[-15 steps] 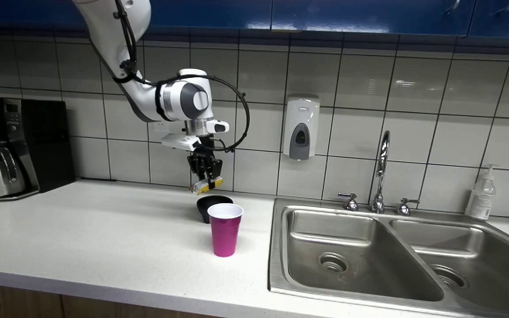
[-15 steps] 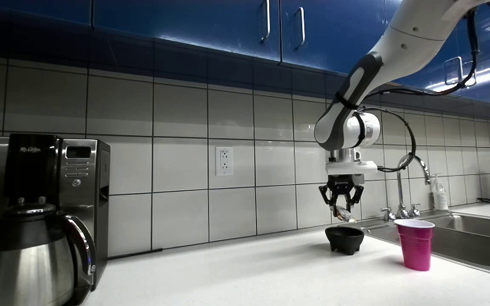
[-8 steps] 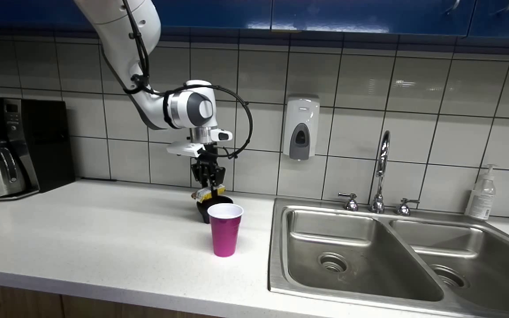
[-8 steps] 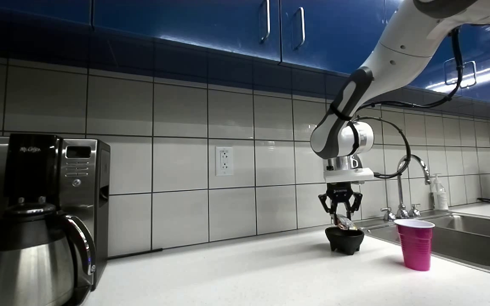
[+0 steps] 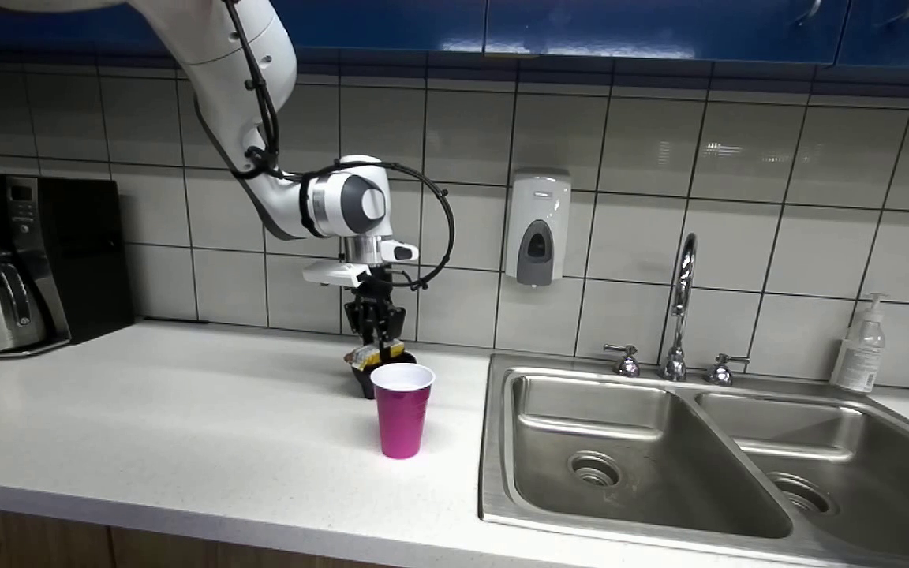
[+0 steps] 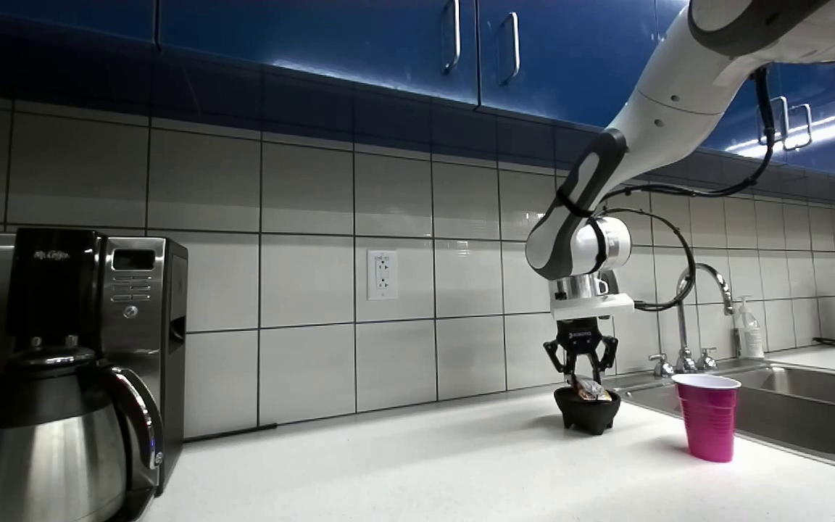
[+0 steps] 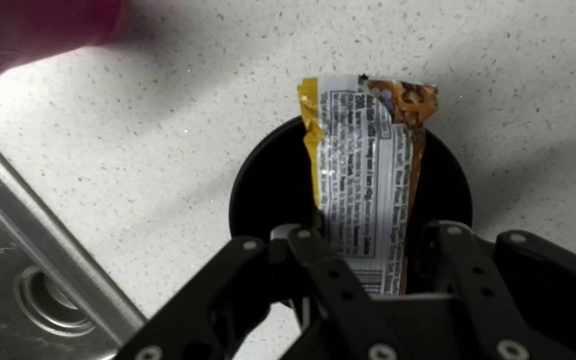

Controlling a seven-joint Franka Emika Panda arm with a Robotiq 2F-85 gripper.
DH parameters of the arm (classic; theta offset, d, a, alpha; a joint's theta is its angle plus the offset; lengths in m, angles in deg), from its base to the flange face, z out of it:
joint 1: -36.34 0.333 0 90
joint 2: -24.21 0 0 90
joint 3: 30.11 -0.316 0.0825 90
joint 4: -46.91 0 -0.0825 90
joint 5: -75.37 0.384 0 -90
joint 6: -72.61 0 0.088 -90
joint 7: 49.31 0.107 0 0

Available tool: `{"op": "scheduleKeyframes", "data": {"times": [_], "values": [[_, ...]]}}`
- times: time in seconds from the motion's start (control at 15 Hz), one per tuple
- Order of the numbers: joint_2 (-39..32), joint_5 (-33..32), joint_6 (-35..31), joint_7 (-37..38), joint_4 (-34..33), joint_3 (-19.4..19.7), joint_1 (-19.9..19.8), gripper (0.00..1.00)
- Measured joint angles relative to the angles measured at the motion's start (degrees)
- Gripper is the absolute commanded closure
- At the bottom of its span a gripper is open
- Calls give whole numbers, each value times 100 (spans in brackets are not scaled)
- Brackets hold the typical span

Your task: Lift the snack pack from the kitchen cabinet and put it in the black bowl

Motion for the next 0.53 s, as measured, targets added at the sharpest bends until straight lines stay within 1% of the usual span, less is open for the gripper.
{"op": "scheduleKeyframes", "data": {"times": [0.07, 0.13, 0.33, 0.4, 0.53], "values": [[-26, 0, 24, -3, -23, 4, 0, 31], [-44, 0, 43, -4, -41, 6, 0, 25], [-93, 0, 104, -10, -106, 10, 0, 2], [-102, 0, 128, -11, -124, 11, 0, 0], [-105, 0, 176, -12, -149, 12, 0, 0]]}}
